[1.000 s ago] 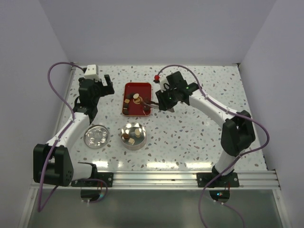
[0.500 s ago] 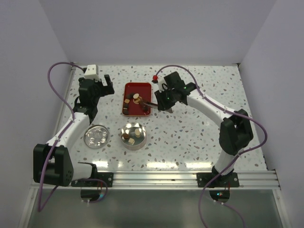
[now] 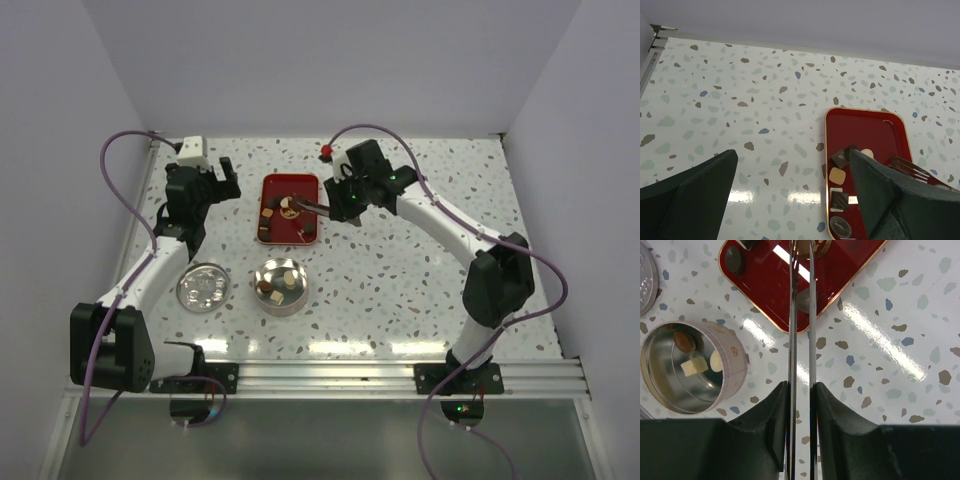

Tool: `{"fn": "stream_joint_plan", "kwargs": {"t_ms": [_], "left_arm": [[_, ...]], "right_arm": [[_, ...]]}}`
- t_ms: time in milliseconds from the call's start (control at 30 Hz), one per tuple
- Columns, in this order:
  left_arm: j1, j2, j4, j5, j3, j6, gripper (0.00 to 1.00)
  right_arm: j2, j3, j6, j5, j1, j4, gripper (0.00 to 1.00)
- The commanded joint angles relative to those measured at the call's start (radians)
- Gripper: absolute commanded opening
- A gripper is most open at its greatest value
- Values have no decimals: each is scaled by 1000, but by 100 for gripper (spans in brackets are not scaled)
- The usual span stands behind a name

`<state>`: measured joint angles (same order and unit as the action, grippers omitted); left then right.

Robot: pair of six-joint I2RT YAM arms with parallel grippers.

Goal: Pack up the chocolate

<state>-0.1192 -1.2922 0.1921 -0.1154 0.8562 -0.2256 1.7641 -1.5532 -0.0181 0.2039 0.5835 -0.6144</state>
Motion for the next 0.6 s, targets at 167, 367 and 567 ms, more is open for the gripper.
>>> {"fn": "stream_joint_plan", "kwargs": {"t_ms": [167, 367, 567], "left_arm": [[-4, 13, 15, 0, 24, -4, 100], [-4, 10, 13, 3, 27, -6, 100], [-4, 8, 12, 0, 27, -6, 100]], "right_arm": [[-244, 93, -8, 121, 7, -45, 23], [-380, 163, 9, 241, 18, -136, 23], [-440, 220, 12, 292, 58, -214, 24]]}}
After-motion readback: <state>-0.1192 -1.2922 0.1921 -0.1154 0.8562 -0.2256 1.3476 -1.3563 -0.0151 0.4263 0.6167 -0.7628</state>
